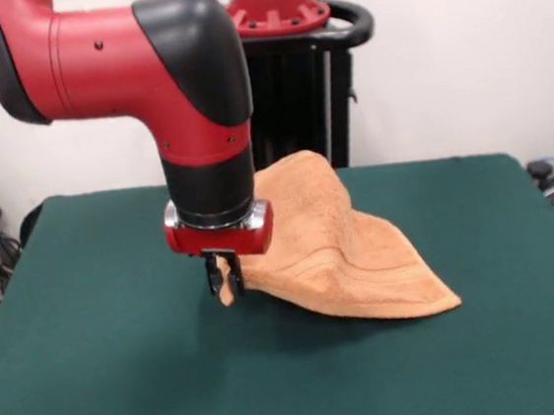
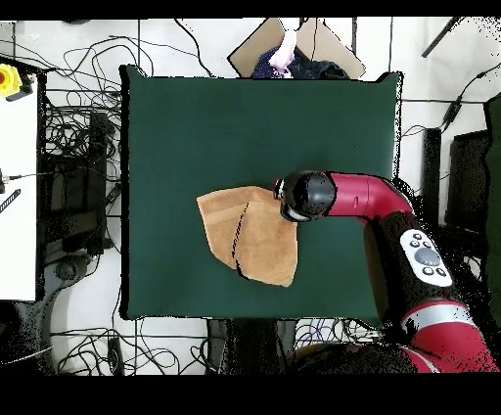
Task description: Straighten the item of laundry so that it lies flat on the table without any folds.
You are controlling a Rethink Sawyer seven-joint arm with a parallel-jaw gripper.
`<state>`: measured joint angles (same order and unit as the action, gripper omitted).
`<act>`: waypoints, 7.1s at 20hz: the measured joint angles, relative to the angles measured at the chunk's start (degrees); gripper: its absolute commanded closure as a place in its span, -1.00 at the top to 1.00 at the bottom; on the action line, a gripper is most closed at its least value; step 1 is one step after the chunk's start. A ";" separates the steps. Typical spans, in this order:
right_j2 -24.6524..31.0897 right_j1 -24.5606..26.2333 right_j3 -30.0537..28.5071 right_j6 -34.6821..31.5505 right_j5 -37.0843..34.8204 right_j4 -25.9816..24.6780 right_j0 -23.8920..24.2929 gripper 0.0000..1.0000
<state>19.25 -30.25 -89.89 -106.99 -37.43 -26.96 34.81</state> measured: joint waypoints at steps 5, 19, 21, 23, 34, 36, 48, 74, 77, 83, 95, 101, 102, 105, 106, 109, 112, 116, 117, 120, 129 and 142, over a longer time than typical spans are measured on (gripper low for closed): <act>0.31 4.20 2.60 0.23 2.66 -4.44 1.10 -1.00; 5.10 7.92 5.76 14.02 -1.57 -6.54 9.38 -1.00; 5.39 7.34 6.42 16.98 -3.84 -6.54 10.18 -1.00; 5.42 6.79 6.97 19.18 -5.57 -6.54 10.70 -1.00; 5.43 5.76 11.30 24.46 -8.28 -6.65 12.31 -1.00; 5.44 6.12 12.49 24.46 -8.28 -6.68 12.48 -1.00; 7.43 13.05 22.10 27.90 -8.30 -6.75 14.78 -1.00; 8.74 13.60 27.37 42.29 -10.35 -6.92 15.48 1.00; 8.71 12.81 26.96 42.29 -10.35 -6.92 15.62 1.00; 8.55 9.14 23.78 42.29 -10.37 -5.81 15.58 1.00; 6.04 -0.77 12.01 41.57 -9.14 -3.15 12.54 1.00; 3.20 -2.72 6.03 38.44 -3.06 -2.25 8.30 1.00; 2.21 -2.98 4.40 37.30 -0.60 -2.25 6.97 1.00; 0.48 -3.10 2.02 35.27 3.97 -2.30 4.87 1.00; 0.11 -3.06 1.53 34.86 5.16 -2.30 4.43 1.00; -2.02 -2.52 -1.21 32.50 11.85 -2.29 2.46 1.00; -3.30 -1.82 -3.00 31.91 14.81 -2.27 1.73 1.00; -6.25 -0.47 -5.12 31.88 16.57 -2.33 0.19 1.00; -6.75 -0.19 -5.36 31.88 16.73 -2.31 -0.12 1.00; -9.91 1.97 -6.13 31.88 18.14 -2.35 -2.41 1.00; -14.90 5.47 -7.02 31.25 24.51 -0.90 -6.86 1.00; -18.12 5.91 -8.93 30.89 28.86 5.53 -8.86 1.00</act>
<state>1.13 -24.34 -98.82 -76.09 -8.56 -21.43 25.95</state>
